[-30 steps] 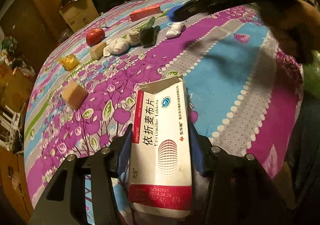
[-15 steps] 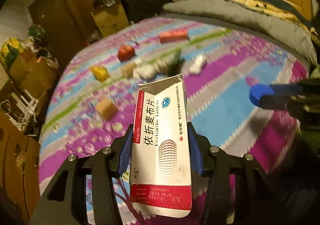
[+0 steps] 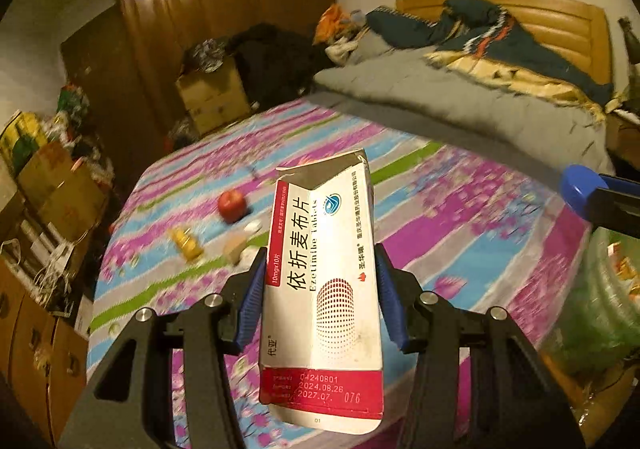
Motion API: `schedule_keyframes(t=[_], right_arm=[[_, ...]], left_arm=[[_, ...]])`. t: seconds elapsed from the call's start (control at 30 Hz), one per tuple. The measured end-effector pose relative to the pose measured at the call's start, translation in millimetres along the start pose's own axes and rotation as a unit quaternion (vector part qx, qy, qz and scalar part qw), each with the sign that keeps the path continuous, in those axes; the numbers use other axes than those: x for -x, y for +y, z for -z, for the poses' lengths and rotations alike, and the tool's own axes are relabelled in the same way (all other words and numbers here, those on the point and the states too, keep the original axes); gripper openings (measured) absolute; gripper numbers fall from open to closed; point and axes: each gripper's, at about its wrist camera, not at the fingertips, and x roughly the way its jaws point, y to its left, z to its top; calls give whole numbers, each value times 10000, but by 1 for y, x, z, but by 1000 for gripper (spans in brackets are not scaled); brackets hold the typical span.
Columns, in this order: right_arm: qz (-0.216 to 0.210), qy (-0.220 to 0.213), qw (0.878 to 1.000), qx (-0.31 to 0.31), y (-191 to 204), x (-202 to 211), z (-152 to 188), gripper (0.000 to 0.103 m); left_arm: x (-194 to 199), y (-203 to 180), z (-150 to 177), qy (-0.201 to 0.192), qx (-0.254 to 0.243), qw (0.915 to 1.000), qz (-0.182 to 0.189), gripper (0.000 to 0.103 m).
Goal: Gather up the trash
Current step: 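Carry the white pill box and blue cap over the green bin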
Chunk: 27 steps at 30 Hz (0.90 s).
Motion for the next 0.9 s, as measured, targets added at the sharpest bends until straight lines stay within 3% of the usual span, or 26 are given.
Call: schedule_keyframes(t=[0.33,0.6,0.9], right_arm=[[1001,-483,9919,-608,-99,98,-10,41],[1840,-685,9735,-1171,-178,169,14,41],[2489,-728,9542,-1492,-235,217,34,41]], left_arm=[[19,-101,-47,-465,-631,9942,735,49],[31,-191,-69,-671,-1204,9799,1445,49],[38,-271,-74,-666,-1800,9605,2015,49]])
